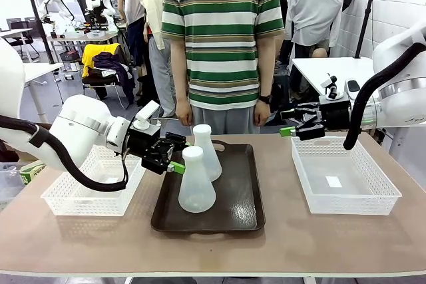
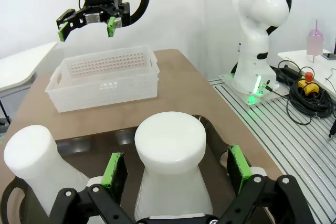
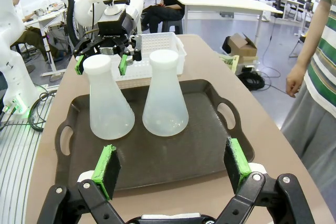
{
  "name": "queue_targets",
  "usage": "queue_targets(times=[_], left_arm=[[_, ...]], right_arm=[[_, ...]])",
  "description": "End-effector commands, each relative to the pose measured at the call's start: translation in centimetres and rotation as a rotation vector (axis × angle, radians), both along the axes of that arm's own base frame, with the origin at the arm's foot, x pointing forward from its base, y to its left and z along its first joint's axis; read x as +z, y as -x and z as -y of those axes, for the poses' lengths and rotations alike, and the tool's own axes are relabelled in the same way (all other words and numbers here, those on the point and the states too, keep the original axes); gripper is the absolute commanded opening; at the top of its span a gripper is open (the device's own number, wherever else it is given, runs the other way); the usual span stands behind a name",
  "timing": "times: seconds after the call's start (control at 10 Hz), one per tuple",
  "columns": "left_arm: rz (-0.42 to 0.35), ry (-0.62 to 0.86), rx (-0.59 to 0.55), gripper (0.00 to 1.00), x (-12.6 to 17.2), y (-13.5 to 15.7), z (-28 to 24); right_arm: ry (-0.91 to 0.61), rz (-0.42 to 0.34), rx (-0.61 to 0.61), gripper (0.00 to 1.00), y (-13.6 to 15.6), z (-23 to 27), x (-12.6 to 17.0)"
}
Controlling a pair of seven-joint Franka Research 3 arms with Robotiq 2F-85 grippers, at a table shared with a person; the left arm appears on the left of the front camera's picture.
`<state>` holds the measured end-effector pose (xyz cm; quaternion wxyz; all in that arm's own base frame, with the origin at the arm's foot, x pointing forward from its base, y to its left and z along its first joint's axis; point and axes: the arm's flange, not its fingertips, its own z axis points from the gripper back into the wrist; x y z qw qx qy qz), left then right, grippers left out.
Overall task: Prepare the laboratory tools.
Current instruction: Place the picked Big flask upright in the Handle tray as directed by the person.
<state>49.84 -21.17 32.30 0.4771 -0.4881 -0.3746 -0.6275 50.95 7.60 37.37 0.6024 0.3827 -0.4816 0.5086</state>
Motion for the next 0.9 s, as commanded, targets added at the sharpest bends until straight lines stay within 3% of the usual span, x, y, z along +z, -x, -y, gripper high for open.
queue_targets(times=[0.0,0.8], left_arm=[[0.004,0.001,-0.001,1.00,0.04,-0.09,0.05],[0.004,0.001,-0.001,1.00,0.04,-0.09,0.05]], right_arm=[[0.010,-0.008,-0.001,1.00,0.07,0.06,-0.03],[0.010,-0.008,-0.001,1.00,0.07,0.06,-0.03]])
